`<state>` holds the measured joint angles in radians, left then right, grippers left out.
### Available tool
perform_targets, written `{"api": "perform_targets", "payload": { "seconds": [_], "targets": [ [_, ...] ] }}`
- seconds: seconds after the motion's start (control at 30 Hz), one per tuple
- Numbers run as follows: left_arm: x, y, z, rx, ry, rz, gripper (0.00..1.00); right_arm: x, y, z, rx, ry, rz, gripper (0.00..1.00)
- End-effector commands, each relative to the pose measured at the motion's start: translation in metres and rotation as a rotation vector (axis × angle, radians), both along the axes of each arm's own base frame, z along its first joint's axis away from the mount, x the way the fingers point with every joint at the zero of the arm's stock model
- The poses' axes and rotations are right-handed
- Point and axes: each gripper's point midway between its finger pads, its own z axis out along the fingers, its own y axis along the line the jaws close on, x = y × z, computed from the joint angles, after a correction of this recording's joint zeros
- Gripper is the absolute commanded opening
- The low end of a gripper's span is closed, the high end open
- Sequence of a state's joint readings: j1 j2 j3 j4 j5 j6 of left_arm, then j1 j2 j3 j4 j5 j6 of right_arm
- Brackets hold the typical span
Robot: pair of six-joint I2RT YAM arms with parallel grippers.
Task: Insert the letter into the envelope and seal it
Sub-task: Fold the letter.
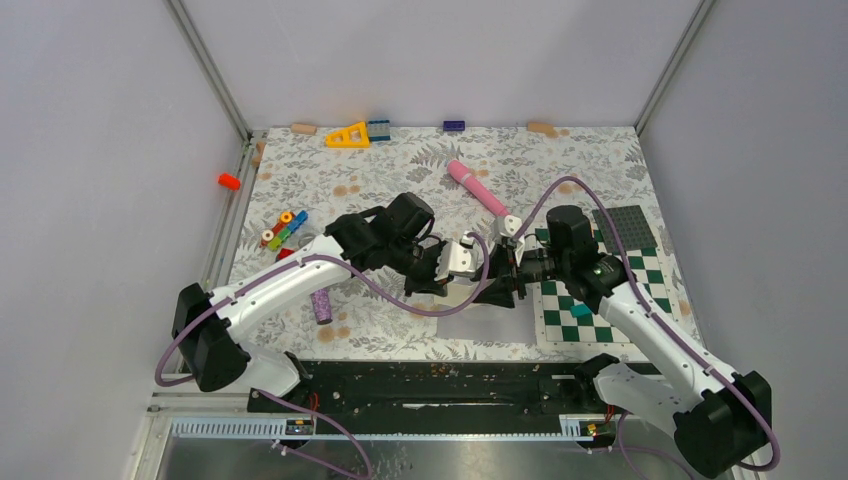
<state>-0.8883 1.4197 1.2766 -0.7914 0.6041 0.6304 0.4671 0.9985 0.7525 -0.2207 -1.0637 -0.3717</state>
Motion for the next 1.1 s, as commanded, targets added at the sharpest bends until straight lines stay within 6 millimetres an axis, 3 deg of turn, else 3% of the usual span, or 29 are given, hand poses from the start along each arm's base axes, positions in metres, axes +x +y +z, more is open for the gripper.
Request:
{"api": "perform_targets", "payload": {
  "seconds": [0.0,0.23,0.27,0.37,0.53,0.77,0.87,0.9,1.0,1.07],
  "targets": [
    [0.004,-0.004,0.022,-0.065,-0.062,-0.001,0.0,0.005,-0.005,0.02,0.027,-0.072,-0.01,0.56],
    [0.004,-0.003,0.022,-0.064,-0.063,0.0,0.0,0.006,-0.01,0.022,0.032,-0.076,-0.019,0.41],
    [0.003,-0.004,0.022,-0.065,-0.064,-0.002,0.0,0.006,-0.009,0.023,0.035,-0.076,-0.017,0.42],
    [0.003,-0.004,0.022,-0.067,-0.059,-0.005,0.0,0.005,-0.009,0.027,0.043,-0.075,-0.011,0.61],
    [0.001,-0.005,0.02,-0.068,-0.051,-0.014,0.0,0.002,-0.005,0.034,0.081,-0.048,0.006,0.63],
    [0.001,-0.006,0.019,-0.067,-0.042,-0.016,0.0,0.005,-0.002,0.032,0.099,-0.018,0.009,0.34],
    [0.001,-0.006,0.02,-0.068,-0.044,-0.015,0.0,0.005,-0.002,0.031,0.099,-0.03,0.008,0.03],
    [0.001,-0.006,0.02,-0.069,-0.044,-0.015,0.0,0.005,-0.002,0.031,0.098,-0.035,0.007,0.0],
    [0.001,-0.006,0.021,-0.071,-0.046,-0.015,0.0,0.005,-0.004,0.029,0.09,-0.047,0.002,0.03],
    [0.001,-0.005,0.021,-0.071,-0.047,-0.014,0.0,0.004,-0.005,0.029,0.079,-0.059,0.0,0.32]
  ]
}}
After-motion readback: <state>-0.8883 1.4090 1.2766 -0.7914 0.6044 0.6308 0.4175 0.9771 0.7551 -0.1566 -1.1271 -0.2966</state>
